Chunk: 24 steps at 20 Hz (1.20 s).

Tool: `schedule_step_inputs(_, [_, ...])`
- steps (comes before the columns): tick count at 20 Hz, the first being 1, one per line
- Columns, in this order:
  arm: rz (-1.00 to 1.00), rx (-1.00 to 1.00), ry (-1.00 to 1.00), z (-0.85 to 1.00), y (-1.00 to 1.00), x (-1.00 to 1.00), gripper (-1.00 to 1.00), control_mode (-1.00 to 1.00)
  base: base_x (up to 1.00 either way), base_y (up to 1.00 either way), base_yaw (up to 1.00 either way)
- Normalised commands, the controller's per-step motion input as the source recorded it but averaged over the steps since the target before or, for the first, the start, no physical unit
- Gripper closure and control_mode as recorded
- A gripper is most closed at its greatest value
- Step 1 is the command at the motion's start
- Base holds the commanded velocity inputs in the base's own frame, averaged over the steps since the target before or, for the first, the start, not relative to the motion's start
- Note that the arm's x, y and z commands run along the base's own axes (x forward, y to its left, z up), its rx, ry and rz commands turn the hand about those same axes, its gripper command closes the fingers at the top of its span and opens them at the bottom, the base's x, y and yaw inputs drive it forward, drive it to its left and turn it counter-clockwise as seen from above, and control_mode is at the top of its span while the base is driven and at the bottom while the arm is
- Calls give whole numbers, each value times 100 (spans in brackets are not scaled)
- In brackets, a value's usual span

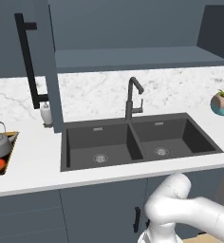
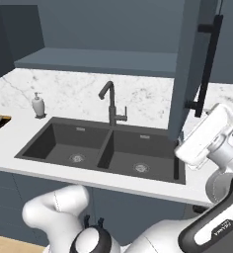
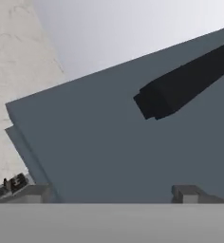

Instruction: Pick the kettle from the counter and place it on the tray. Then pick the mug from the cabinet and place it on the tray. Then close the cabinet doors.

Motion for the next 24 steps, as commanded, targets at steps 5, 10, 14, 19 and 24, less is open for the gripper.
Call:
schedule_step_inputs(5, [0,-50,-13,48,67,-2,-100,-100,0,0,0])
schedule_step_inputs(10, [0,-43,-2,41,65,0,-100,-100,0,0,0])
schedule_step_inputs(14, [-4,-36,0,12,77,7,-100,-100,0,0,0])
schedule_step_inputs(19, [-8,-26,0,0,85,34,-100,-100,0,0,0])
schedule_step_inputs(24, [-9,-14,-7,-3,79,58,-100,-100,0,0,0])
